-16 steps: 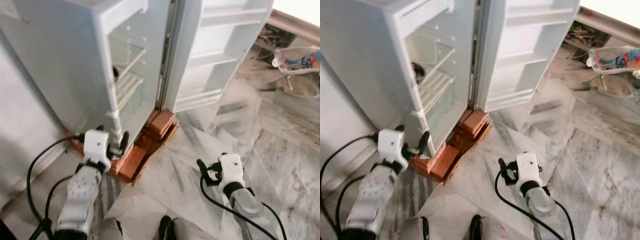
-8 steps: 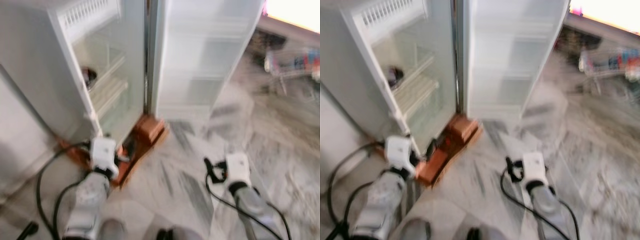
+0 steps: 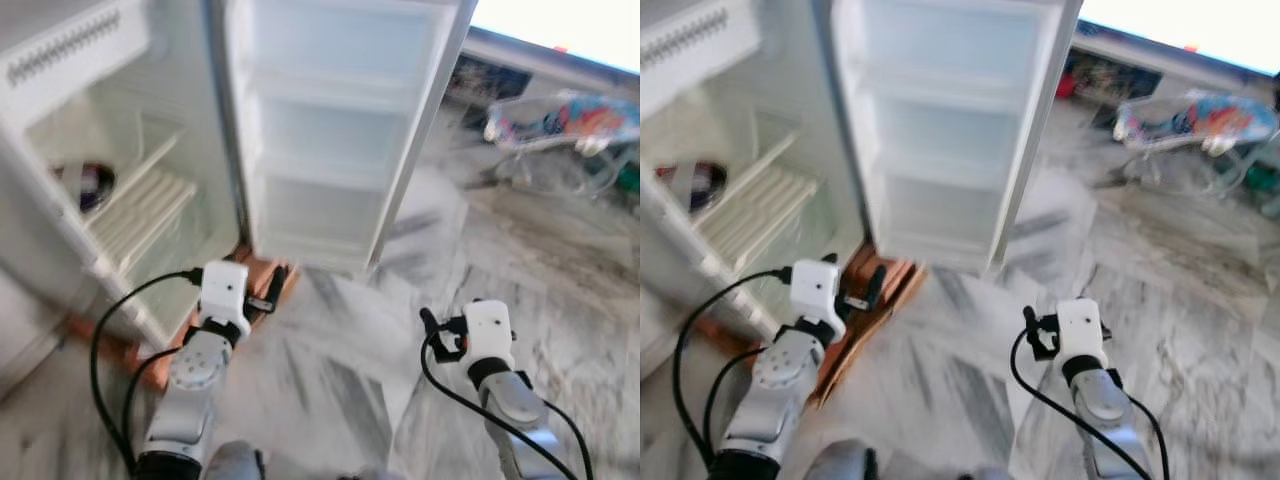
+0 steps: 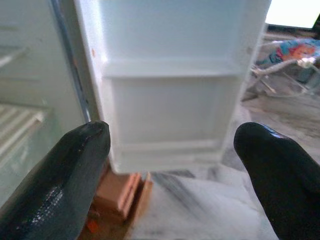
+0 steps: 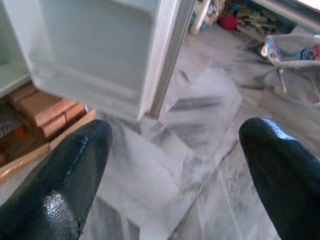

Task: Restocking fridge

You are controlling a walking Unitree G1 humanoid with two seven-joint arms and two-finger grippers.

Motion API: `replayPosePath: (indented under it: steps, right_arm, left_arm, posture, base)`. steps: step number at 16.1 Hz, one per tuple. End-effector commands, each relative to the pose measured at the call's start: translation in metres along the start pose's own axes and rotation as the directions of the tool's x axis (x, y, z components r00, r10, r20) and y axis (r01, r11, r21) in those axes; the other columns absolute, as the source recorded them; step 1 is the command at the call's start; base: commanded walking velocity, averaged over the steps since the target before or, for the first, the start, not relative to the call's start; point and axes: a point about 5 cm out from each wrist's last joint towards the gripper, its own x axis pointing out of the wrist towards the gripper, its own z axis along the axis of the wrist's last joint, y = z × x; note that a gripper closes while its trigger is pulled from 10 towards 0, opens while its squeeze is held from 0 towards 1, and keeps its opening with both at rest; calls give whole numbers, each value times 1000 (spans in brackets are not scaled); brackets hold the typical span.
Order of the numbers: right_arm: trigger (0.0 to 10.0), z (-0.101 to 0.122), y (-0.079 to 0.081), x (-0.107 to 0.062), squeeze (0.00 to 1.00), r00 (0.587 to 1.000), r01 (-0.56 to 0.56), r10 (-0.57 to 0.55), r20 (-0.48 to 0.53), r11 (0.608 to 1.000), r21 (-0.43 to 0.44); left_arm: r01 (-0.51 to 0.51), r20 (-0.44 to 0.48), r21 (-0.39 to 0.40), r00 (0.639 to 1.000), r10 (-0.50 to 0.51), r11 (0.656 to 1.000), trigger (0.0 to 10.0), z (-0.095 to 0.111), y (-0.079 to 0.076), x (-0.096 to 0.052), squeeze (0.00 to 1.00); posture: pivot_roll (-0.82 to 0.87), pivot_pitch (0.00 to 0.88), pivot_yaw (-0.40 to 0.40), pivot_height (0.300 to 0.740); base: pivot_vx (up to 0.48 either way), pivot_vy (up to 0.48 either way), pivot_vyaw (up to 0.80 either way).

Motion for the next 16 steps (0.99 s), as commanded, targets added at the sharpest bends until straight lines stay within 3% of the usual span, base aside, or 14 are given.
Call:
replayPosePath:
  steps: [1, 7, 11, 16]
  right_arm:
    - [10000, 2, 8, 2, 0, 1000, -17, 17, 7, 1000, 12]
    - [10000, 1, 10, 4, 0, 1000, -16, 16, 9, 1000, 15]
    - [10000, 1, 13, 5, 0, 1000, -22, 22, 9, 1000, 15]
    - [10000, 2, 13, 7, 0, 1000, -23, 23, 15, 1000, 15]
  left_arm:
    - [-19, -28, 19, 999, 20, 1000, 10000, -6, 6, -2, 0]
    - [-8, -23, 21, 1000, 9, 1000, 10000, -6, 3, 1, 0]
    - [11, -47, 29, 999, -10, 1000, 10000, -11, -3, -1, 0]
    - [32, -39, 35, 999, -31, 999, 10000, -10, -7, 1, 0]
  posture:
    - [120, 112, -83, 740]
    - [125, 109, -81, 740]
    - [125, 106, -79, 740]
    - [124, 99, -80, 740]
  base:
    - [480, 0, 0]
    - [478, 0, 0]
    - [0, 0, -800]
    - [312, -183, -531]
